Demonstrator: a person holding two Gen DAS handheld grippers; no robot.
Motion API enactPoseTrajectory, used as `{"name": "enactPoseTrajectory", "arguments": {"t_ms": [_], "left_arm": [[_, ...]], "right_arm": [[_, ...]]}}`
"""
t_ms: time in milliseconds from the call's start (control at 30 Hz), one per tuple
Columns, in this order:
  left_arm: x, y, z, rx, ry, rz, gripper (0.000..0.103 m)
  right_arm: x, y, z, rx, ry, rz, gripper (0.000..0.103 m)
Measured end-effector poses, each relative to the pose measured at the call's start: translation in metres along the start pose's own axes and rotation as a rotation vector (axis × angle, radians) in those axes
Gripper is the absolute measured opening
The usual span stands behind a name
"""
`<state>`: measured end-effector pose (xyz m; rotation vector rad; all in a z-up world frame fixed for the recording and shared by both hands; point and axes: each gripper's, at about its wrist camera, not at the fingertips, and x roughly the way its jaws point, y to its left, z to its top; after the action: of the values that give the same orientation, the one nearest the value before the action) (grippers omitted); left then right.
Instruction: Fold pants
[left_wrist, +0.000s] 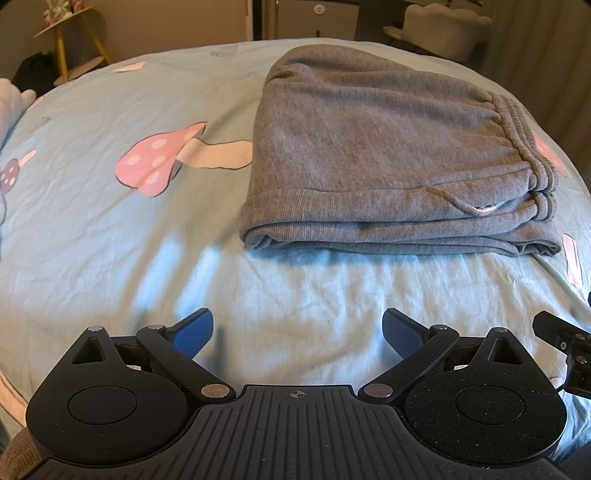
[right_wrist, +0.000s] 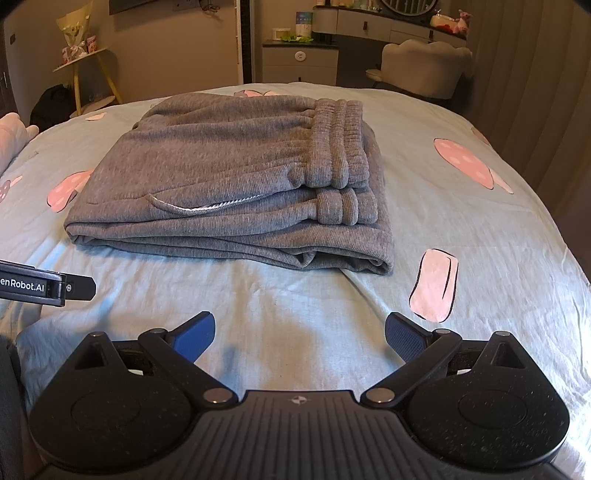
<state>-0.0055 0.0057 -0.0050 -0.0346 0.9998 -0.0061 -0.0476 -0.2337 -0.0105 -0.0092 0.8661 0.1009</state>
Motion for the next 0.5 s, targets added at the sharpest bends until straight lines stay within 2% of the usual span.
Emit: {"name": "enactPoseTrajectory", "arguments": {"t_ms": [500], "left_arm": [[-0.0003, 0.0036, 0.0013, -0.019, 0.0, -0.015, 0.101]], "right_arm": [[-0.0008, -0.0007, 0.0003, 0.007, -0.003, 0.001, 0.099]]}}
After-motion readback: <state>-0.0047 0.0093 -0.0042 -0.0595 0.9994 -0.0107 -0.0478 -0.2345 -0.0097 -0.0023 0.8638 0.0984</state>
